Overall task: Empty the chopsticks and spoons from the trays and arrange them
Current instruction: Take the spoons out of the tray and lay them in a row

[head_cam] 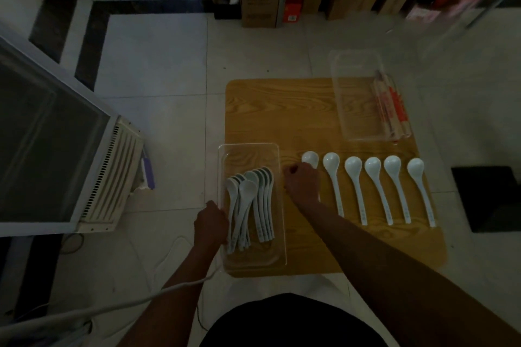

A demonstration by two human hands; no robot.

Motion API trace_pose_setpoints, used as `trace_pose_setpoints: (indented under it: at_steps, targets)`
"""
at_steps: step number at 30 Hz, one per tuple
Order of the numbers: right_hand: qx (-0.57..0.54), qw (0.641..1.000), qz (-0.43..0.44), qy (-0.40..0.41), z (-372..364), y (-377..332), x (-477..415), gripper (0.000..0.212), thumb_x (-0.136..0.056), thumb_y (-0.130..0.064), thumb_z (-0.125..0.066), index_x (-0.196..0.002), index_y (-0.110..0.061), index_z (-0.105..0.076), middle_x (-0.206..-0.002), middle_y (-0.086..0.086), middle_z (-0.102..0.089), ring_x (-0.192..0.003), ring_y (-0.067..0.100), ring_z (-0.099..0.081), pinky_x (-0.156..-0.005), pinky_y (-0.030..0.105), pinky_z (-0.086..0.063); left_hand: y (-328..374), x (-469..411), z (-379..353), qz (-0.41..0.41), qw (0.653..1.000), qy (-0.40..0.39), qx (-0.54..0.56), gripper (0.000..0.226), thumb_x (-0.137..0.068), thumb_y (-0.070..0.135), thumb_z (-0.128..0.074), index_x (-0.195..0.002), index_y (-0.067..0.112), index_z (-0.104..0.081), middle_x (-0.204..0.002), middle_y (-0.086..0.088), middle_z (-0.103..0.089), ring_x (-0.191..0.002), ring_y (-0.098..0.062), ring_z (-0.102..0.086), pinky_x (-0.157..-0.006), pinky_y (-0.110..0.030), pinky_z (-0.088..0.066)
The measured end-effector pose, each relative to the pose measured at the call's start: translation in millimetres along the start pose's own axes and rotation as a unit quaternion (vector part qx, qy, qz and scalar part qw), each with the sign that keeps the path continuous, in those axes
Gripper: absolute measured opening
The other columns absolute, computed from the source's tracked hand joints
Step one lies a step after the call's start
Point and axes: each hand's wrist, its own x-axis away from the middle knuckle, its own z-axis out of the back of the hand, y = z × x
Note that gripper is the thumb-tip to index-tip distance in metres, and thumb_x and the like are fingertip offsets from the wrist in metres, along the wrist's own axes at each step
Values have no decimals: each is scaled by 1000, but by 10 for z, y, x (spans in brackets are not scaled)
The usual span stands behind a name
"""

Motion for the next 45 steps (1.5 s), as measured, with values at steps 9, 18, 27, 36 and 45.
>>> trace_pose_setpoints:
  at_steps: [9, 18, 27, 36, 45]
  targets:
    - [36, 983, 43, -177, -758, 16, 871, 32, -84, -45, -67, -70, -17, -59, -78, 4, -67, -73, 19, -65, -55, 26, -41, -36, -11, 2, -21, 1000, -5, -11, 21, -95, 19, -52, -106, 2, -50, -108, -21, -62, -96, -36, -64, -68, -34, -48]
    - [36, 984, -14, -173, -959, 53, 928, 17, -81, -28, -65, -81, -11, -64, -85, 9, -69, -78, 24, -68, -57, 26, -41, -70, -30, 6, -31, 999, -11, -6, 23, -96, 18, -48, -111, 0, -49, -111, -22, -61, -99, -36, -62, -70, -34, -45]
    - [45, 988, -51, -139, -730, 95, 897, 14, -83, -21, -62, -79, -8, -66, -83, 10, -70, -75, 22, -67, -51, 21, -39, -105, -48, -13, -36, 999, -9, 15, 20, -96, 20, -46, -103, 2, -49, -101, -22, -63, -83, -36, -67, -72, -42, -58]
    - [-71, 983, -49, -161, -283, 41, 795, 13, -86, -14, -68, -90, -3, -70, -78, 16, -72, -64, 26, -70, -57, 34, -59, -68, -17, -17, -36, 999, 7, 4, 14, -95, 20, -47, -96, 7, -46, -99, -19, -63, -81, -36, -66, -72, -43, -58]
    - [-125, 987, -83, -57, 650, 699, 32, 19, -95, -19, -61, -85, -7, -72, -73, 10, -71, -68, 24, -67, -65, 36, -54, -36, -41, -74, -11, 1000, 14, -9, 12, -94, 19, -50, -96, 8, -44, -95, -19, -63, -79, -35, -67, -71, -43, -58]
